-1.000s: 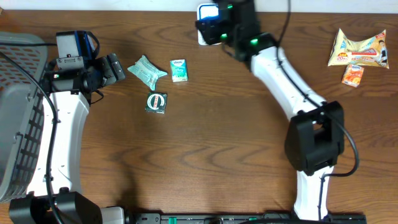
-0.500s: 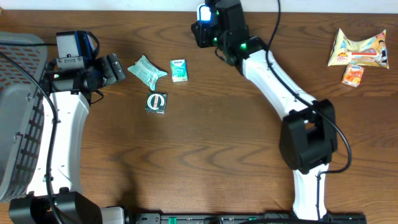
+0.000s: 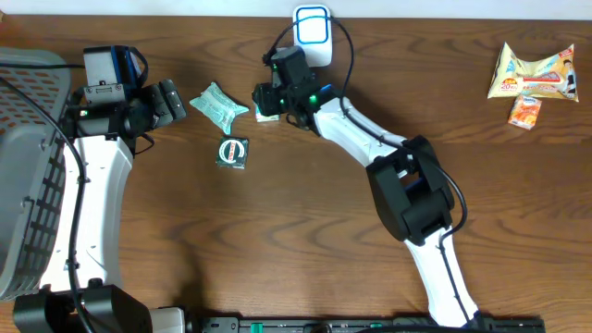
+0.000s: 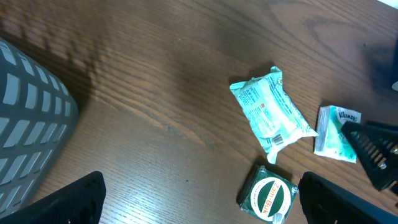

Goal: Scan the item barcode

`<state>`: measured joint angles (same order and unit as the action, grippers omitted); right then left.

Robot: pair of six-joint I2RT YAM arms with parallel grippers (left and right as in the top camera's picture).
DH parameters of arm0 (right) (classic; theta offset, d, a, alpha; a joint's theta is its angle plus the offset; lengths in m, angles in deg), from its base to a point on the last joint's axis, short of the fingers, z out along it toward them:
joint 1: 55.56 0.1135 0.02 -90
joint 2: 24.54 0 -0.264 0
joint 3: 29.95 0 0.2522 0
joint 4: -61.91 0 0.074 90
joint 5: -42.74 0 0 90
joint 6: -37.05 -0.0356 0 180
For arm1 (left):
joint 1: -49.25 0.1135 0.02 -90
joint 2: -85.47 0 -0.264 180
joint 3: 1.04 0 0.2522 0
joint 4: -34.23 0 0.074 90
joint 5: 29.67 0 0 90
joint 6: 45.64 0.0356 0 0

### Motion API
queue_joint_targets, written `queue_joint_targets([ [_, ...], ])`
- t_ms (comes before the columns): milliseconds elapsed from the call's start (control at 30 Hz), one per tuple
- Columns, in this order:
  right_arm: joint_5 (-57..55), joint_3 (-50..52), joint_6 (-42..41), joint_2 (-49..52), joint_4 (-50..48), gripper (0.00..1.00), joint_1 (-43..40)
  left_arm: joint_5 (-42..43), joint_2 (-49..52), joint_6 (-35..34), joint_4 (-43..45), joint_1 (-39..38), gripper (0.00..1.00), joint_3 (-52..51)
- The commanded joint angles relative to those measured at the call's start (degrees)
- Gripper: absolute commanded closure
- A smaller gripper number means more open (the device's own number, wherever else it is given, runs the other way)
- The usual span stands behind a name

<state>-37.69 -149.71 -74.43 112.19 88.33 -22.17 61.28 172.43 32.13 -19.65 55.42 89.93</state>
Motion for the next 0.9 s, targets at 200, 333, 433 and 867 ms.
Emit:
queue_joint_targets([
  [200,-8.83,-0.07,2.08,1.38,3.06,0.67,1.27,-0.37,0.33,-0.48,-0.15,0.20,0.02,-0.28],
  [333,-8.85,-0.07,3.58,1.46,5.66,0.68,1.42,-0.37,0.33,-0.48,-0.15,0.20,0.02,-0.28],
  [433,-9.05,-0.07,3.80,1.46,7.52,0.68,1.49,-0.37,0.33,-0.48,-0.15,0.20,0.02,-0.28],
  [867,-19.52,-0.09,3.78,-7.52,25.64,0.85,1.07,-0.37,0.33,-0.48,-0.15,0.20,0.02,-0.28],
])
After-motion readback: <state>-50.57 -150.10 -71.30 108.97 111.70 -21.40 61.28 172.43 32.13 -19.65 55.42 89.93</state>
